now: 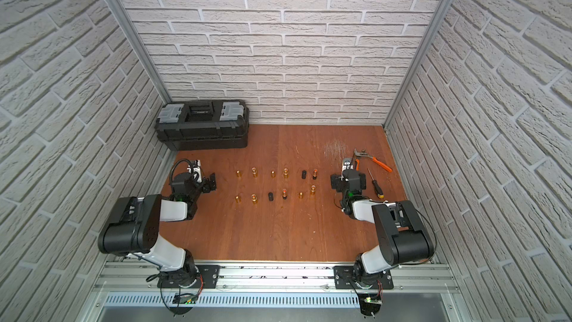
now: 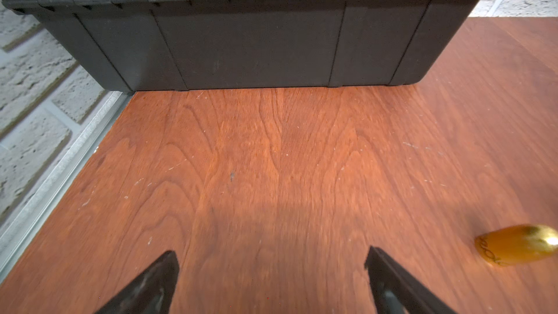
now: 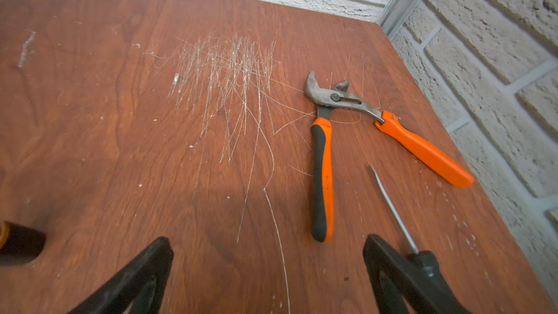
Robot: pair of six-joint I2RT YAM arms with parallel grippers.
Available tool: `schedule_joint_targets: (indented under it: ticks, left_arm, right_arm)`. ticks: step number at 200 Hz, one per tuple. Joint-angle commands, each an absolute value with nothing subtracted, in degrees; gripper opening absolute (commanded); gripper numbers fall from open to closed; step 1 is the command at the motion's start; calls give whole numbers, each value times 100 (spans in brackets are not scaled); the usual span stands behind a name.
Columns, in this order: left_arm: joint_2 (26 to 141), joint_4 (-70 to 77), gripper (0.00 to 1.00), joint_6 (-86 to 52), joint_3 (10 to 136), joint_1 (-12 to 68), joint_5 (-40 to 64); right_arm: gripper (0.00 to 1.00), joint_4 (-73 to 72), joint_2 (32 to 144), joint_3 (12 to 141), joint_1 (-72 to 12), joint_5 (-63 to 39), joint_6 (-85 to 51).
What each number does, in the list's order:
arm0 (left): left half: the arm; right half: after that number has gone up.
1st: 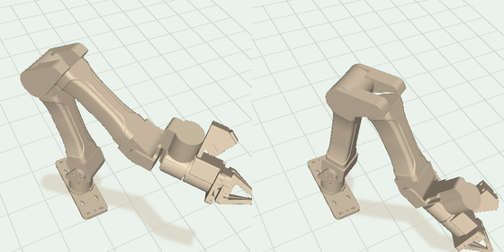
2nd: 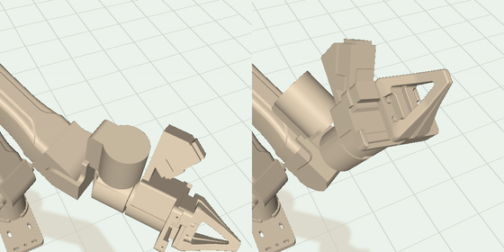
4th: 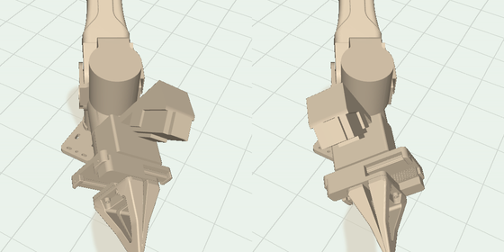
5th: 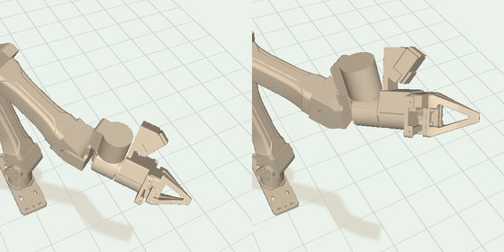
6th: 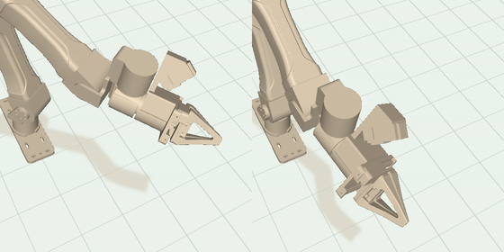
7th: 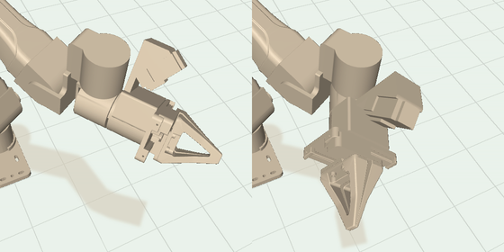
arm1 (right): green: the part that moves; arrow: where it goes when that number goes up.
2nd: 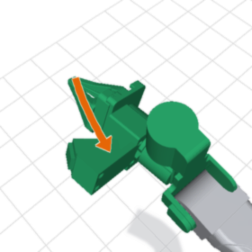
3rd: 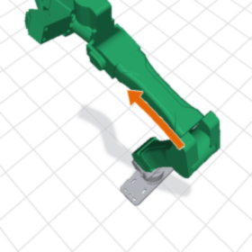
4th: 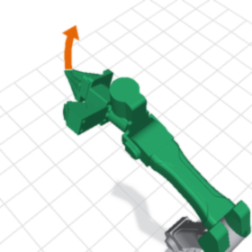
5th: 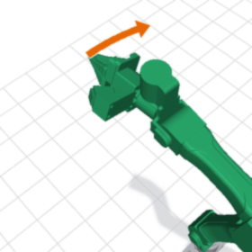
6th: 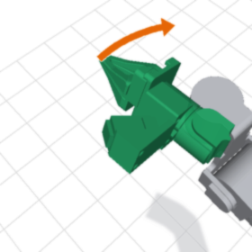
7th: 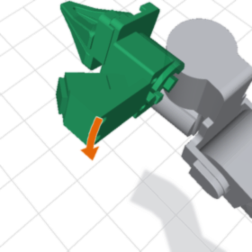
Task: Open the lipstick cap
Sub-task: Reset both arms
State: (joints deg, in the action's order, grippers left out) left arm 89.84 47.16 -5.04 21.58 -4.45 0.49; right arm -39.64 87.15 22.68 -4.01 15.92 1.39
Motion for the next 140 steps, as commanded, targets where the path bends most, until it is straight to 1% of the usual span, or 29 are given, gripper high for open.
schedule_joint_targets:
  ticks: [1, 9, 20, 31, 47, 84, 96, 140]
  left_arm:
    - [8966, 5116, 98, -482, 2241, -466, 90]
    - [8966, 5115, 98, -475, 2241, -466, 95]
    - [8962, 5118, 98, -480, 2241, -463, 93]
    - [8967, 5118, 98, -480, 2241, -459, 90]
    - [8965, 5115, 98, -475, 2241, -461, 96]
    - [8966, 5114, 98, -480, 2241, -464, 92]
    - [8968, 5118, 98, -475, 2241, -464, 93]
    - [8968, 5115, 98, -475, 2241, -459, 88]
  right_arm:
    - [100, -5185, 8824, 2137, -318, 986, 269]
    - [100, -4454, 8593, 2328, -288, 913, 236]
    - [100, -4941, 8758, 2243, -250, 875, 214]
    - [100, -4522, 8583, 2316, -250, 888, 191]
    - [100, -4417, 8613, 2410, -198, 795, 166]
    - [100, -4351, 8668, 2476, -167, 737, 159]
    - [100, -4598, 8740, 2390, -151, 669, 167]
    - [100, -4504, 8640, 2375, -138, 682, 157]
